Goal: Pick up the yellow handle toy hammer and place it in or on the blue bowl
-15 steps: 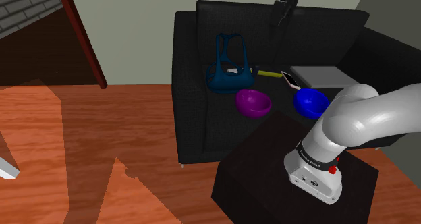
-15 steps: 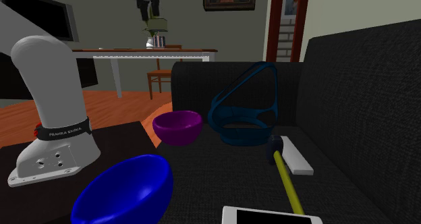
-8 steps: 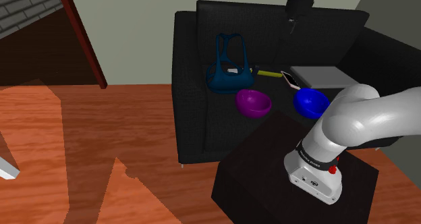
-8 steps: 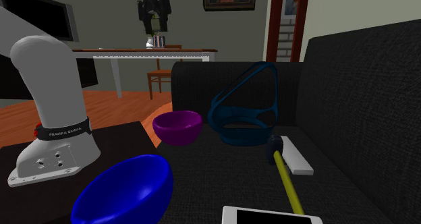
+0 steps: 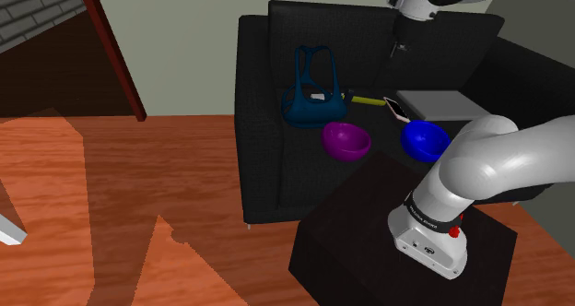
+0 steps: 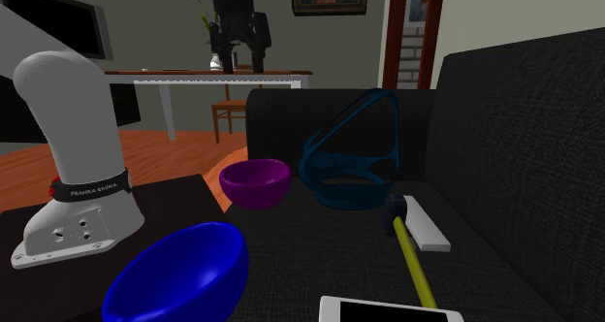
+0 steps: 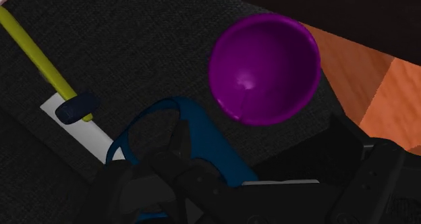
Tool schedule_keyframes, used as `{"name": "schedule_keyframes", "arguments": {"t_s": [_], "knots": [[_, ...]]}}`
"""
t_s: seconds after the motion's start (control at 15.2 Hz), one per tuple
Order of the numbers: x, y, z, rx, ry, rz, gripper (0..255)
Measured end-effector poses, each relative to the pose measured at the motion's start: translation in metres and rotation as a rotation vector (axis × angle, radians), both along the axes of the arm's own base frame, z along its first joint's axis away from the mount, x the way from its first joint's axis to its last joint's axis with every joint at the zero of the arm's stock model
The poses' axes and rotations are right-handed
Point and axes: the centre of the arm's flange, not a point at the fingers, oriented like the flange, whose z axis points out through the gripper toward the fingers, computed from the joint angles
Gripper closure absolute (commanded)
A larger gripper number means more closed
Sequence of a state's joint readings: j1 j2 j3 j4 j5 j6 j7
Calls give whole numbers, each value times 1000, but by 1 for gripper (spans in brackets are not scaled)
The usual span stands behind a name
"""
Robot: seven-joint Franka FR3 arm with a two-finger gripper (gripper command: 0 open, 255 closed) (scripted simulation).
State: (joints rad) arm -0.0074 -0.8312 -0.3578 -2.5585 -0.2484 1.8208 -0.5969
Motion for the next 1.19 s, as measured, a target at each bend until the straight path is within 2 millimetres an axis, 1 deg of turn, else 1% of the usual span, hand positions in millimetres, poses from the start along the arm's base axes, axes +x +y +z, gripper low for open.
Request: {"name": "schedule_keyframes", "arguments": {"t_s": [0.13,0.2,0.33,0.46,0.66,0.79,0.99,1.06,1.19], "knots": [[5,-25,-12,3,-5,31,0],[5,-36,-24,5,-7,47,0],[11,-57,-39,8,-11,80,0],[13,-81,-49,12,-17,111,0],[25,-113,-75,17,-23,159,0],[27,-136,-91,21,-28,190,0],[38,-165,-114,27,-36,238,0],[44,-172,-125,30,-38,255,0],[57,-193,-139,32,-40,286,0]]}}
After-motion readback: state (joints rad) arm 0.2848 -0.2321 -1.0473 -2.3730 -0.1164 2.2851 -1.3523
